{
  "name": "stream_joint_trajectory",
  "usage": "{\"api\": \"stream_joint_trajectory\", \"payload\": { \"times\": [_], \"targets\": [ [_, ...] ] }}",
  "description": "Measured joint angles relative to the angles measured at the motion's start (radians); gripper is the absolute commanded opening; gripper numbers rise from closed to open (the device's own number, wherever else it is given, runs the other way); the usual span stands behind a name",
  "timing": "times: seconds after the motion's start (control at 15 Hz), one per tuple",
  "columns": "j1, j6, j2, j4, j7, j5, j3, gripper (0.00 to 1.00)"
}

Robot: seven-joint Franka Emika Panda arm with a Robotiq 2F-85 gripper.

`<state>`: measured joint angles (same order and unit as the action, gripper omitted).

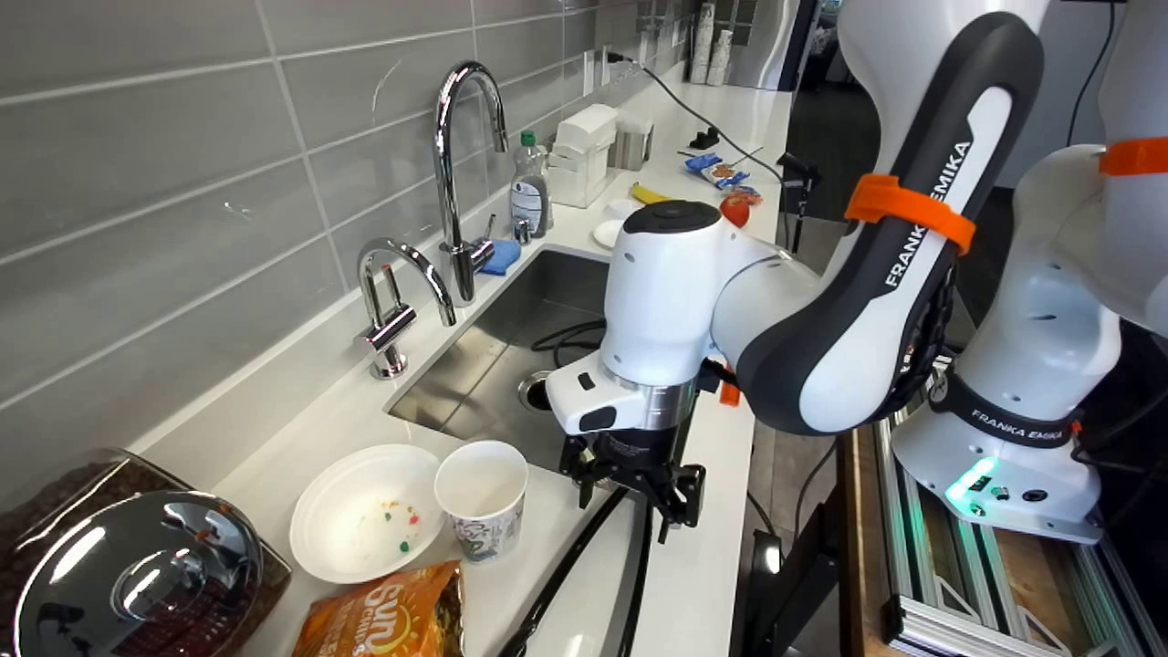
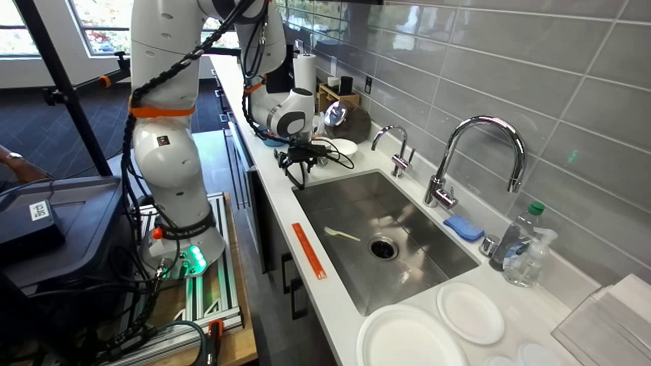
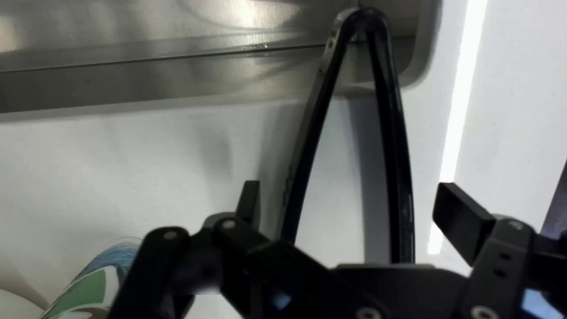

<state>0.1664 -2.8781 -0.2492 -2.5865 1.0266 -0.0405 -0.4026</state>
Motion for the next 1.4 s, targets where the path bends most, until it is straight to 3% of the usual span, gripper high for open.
{"api": "stream_joint_trajectory", "payload": {
  "times": [1.4],
  "targets": [
    [-0.038,-0.002,-0.076,0.052,-0.005,0.033,-0.036,1.0]
  ]
}}
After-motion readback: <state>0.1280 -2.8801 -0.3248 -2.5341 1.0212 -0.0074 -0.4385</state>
